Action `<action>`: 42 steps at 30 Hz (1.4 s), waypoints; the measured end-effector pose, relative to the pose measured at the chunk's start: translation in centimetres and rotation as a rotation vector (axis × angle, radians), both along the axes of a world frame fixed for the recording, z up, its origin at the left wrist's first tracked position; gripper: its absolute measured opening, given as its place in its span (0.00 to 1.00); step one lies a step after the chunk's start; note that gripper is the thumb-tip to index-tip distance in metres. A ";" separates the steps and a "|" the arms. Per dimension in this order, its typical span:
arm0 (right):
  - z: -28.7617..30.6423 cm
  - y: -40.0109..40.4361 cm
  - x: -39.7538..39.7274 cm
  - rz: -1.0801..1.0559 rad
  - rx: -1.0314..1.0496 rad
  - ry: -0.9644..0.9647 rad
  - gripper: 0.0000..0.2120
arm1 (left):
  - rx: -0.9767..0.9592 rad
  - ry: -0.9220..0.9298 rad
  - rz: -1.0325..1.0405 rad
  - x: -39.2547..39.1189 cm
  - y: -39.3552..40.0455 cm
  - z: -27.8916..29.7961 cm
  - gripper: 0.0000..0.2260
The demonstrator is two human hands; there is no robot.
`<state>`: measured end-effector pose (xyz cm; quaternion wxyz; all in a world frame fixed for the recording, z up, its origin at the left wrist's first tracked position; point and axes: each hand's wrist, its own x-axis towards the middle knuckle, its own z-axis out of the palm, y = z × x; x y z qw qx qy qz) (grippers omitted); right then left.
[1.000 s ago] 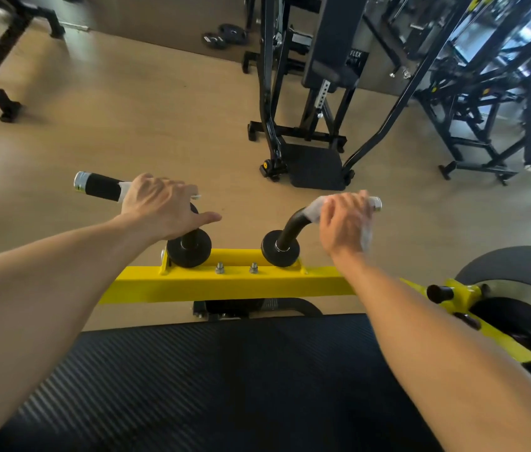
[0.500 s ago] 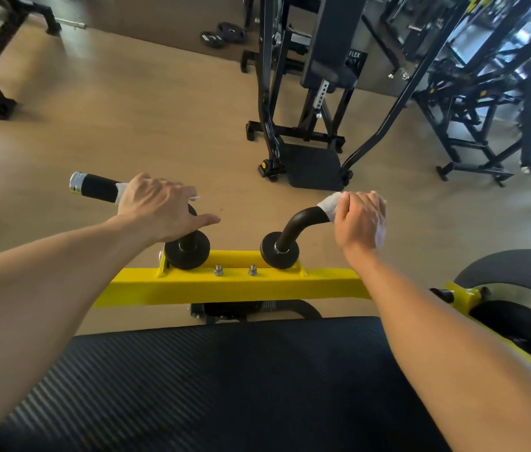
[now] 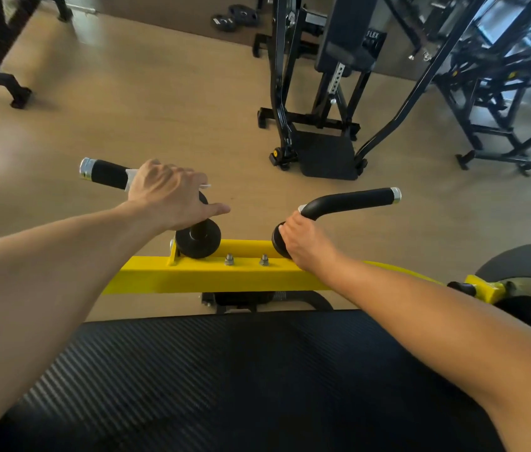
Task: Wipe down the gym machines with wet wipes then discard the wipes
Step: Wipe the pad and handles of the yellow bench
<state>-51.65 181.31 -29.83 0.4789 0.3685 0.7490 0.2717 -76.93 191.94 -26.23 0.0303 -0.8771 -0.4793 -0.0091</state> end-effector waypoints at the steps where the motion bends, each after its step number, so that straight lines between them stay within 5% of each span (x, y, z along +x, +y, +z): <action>1: 0.6 0.2 0.2 0.004 -0.015 0.018 0.22 | 0.002 -0.001 -0.001 0.0 0.1 0.0 0.39; 4: 3.5 0.4 0.6 -0.024 -0.013 0.089 0.21 | 0.002 -0.008 -0.006 0.1 0.1 0.2 0.39; 12: 8.5 1.1 7.4 -0.312 -0.026 0.753 0.28 | -0.038 -0.003 -0.004 0.0 0.0 0.3 0.40; 15: 7.5 0.3 6.4 -0.238 0.099 0.673 0.29 | -0.050 -0.002 -0.011 0.1 0.0 0.6 0.40; 22: 4.8 1.9 -0.7 -0.192 -0.048 0.194 0.13 | -0.067 -0.026 -0.043 -0.4 -0.4 1.2 0.32; 26: 6.6 1.2 2.3 -0.068 -0.037 0.436 0.18 | -0.046 -0.089 -0.047 -0.8 -0.7 1.1 0.25; 32: 8.7 -1.9 11.4 -0.525 0.220 1.027 0.24 | -0.059 -0.104 -0.011 -0.7 -0.8 1.1 0.23; 37: 7.5 -2.6 12.8 -0.557 0.363 0.997 0.26 | -0.055 -0.092 -0.001 -0.5 -0.9 1.0 0.22; 42: 6.2 -0.9 7.8 -0.312 0.213 0.940 0.23 | -0.040 -0.089 0.002 -0.4 -0.7 0.8 0.21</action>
